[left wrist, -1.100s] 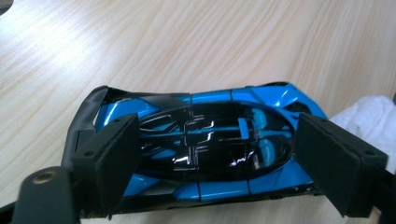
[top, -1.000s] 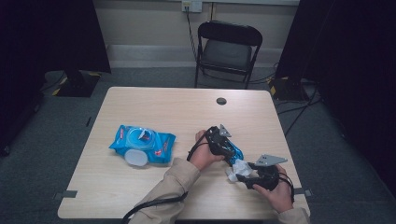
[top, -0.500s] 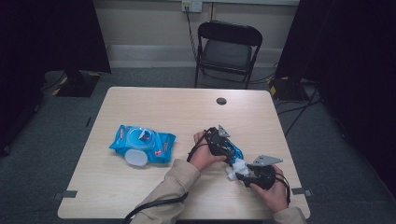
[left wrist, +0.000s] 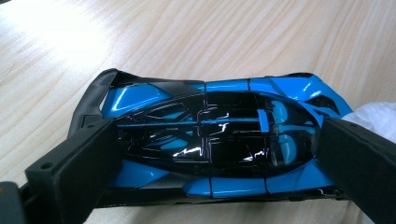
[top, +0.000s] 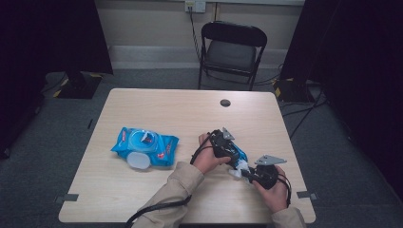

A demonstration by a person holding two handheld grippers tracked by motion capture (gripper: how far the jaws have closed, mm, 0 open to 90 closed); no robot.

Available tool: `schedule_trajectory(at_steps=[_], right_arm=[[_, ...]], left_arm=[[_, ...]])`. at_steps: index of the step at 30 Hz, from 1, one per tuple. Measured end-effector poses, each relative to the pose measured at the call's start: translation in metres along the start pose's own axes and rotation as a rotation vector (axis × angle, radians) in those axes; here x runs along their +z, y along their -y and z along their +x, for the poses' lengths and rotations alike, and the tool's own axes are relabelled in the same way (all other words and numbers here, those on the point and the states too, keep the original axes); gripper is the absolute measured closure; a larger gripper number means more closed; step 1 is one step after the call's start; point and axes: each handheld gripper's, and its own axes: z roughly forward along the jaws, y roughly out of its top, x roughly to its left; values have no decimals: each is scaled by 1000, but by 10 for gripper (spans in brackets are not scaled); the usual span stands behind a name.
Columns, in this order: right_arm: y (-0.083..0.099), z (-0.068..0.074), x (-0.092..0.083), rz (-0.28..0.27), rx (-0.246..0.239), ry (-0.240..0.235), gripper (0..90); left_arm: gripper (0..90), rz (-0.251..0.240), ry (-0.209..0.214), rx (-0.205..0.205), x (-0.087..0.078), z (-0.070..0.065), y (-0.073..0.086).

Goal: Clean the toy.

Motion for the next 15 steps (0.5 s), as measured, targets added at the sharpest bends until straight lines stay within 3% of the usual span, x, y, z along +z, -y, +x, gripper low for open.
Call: schedule_trajectory(at_steps=[4,10,15], right_arm=[[0,-3,3,-17,46,-10,781],[-3,-5,2,4,64,-7,798],[-5,-5,1,21,111,15,806]], left_arm=[[0,5,-4,-3,0,2,0],[7,-16,-10,-11,0,0,2],[13,-5,-10,-10,-1,0,1]])
